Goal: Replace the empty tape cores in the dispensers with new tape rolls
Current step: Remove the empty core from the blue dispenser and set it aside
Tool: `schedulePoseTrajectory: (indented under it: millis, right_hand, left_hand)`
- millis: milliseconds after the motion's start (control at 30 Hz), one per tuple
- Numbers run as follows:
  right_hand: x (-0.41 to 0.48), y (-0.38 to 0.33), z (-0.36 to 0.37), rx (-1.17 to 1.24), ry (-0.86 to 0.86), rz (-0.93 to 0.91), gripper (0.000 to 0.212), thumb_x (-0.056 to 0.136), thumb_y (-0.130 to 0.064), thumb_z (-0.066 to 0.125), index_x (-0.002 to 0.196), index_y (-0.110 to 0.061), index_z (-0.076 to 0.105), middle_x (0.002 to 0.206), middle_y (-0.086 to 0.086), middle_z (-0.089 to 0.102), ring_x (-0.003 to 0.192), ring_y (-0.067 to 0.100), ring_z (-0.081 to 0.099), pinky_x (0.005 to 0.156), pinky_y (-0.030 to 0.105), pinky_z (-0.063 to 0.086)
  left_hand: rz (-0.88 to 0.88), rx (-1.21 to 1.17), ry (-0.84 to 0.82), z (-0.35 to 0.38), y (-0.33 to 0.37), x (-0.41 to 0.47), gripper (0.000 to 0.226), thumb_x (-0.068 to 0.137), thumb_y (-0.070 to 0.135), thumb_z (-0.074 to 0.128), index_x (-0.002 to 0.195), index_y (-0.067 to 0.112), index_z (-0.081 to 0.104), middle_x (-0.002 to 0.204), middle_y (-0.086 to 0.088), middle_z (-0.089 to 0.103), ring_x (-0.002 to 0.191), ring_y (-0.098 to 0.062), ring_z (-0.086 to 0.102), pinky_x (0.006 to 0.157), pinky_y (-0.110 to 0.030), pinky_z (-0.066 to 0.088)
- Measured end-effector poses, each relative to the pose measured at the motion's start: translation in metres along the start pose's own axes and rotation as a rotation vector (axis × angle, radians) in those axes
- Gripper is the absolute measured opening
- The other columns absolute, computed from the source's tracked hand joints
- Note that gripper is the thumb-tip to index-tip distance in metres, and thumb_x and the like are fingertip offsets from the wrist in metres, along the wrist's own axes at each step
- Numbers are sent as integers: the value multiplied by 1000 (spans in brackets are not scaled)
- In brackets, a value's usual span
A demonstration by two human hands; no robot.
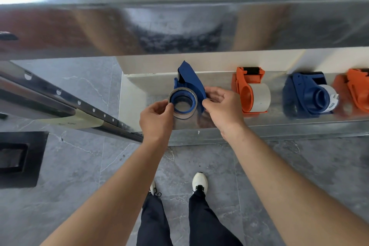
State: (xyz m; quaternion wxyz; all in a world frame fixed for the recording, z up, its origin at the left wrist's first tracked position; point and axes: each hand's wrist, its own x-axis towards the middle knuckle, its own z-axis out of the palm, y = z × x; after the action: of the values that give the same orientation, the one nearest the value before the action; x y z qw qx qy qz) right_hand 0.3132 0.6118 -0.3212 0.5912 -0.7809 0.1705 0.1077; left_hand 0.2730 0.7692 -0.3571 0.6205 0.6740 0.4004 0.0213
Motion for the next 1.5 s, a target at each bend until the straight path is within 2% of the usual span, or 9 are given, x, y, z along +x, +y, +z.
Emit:
schedulePoseTrajectory:
  millis: [533, 700, 767, 900, 1000, 1133, 1233, 1433, 1500]
  right_hand:
    - [7, 2, 0, -64, 96, -55, 35, 91, -5, 69, 120, -23, 69, 110, -10, 76, 99, 6, 73, 90, 38, 63]
    - [-8, -11, -1, -232, 294, -507, 25, 91, -13, 69, 115, -15, 71, 111, -2, 71, 97, 10, 67, 84, 21, 55]
    - [-12, -16, 4, -282, 209, -616, 24, 93, -7, 65, 115, -11, 74, 110, 2, 74, 92, 7, 68, 80, 12, 53]
    - [-21, -18, 20, -556, -20, -469, 35, 95, -13, 62, 128, -9, 71, 116, 5, 76, 103, 17, 71, 87, 16, 50]
    - [-20, -13, 28, -594, -62, -314, 20, 95, -18, 60, 109, -9, 70, 89, 3, 72, 77, 19, 64, 68, 21, 45]
    - [-14, -8, 31, -539, -85, -174, 12, 93, -22, 60, 89, -11, 62, 76, -2, 62, 63, 10, 52, 46, 10, 34]
    - [-14, -10, 29, -494, -78, -151, 16, 95, -25, 60, 88, -10, 63, 79, 1, 66, 68, 15, 57, 47, 12, 33]
    - [-22, -26, 19, -367, -55, -155, 20, 97, -27, 59, 97, -14, 74, 92, 1, 76, 86, 19, 69, 66, 29, 53]
    - [-27, -33, 14, -331, -19, -173, 22, 99, -27, 58, 100, -15, 76, 93, -1, 76, 86, 16, 68, 62, 24, 52]
  left_hand:
    - [-16, 34, 2, -2, 5, -6, 4, 92, 29, 79, 94, 25, 79, 89, 7, 81, 88, -12, 77, 92, -36, 64]
    - [-8, -13, -40, -7, 10, -7, 35, 90, 32, 84, 119, 14, 78, 110, 2, 80, 100, -7, 76, 94, -30, 63]
    - [-3, -28, -57, -10, 11, -7, 40, 92, 31, 82, 126, 12, 76, 117, 2, 79, 105, -6, 75, 97, -30, 61]
    - [-21, -72, -98, -11, 17, -6, 24, 99, 30, 74, 118, 16, 79, 109, 2, 81, 106, -12, 76, 102, -36, 60]
    - [-57, -155, -165, -10, 25, -10, 23, 108, 30, 61, 96, 22, 79, 88, 10, 82, 94, -9, 76, 91, -25, 61]
    - [-107, -213, -192, -9, 31, -13, 40, 113, 37, 47, 121, 8, 73, 110, 4, 79, 100, -8, 75, 84, -18, 60]
    - [-124, -231, -174, -8, 33, -14, 47, 114, 39, 42, 130, 4, 70, 121, -3, 77, 113, -18, 72, 92, -26, 59]
    - [-95, -276, -139, -12, 41, -25, 45, 113, 38, 42, 121, 8, 74, 121, -3, 78, 117, -23, 71, 99, -38, 60]
    - [-87, -297, -135, -14, 47, -32, 44, 113, 38, 42, 120, 9, 75, 121, -2, 78, 118, -23, 70, 97, -43, 62]
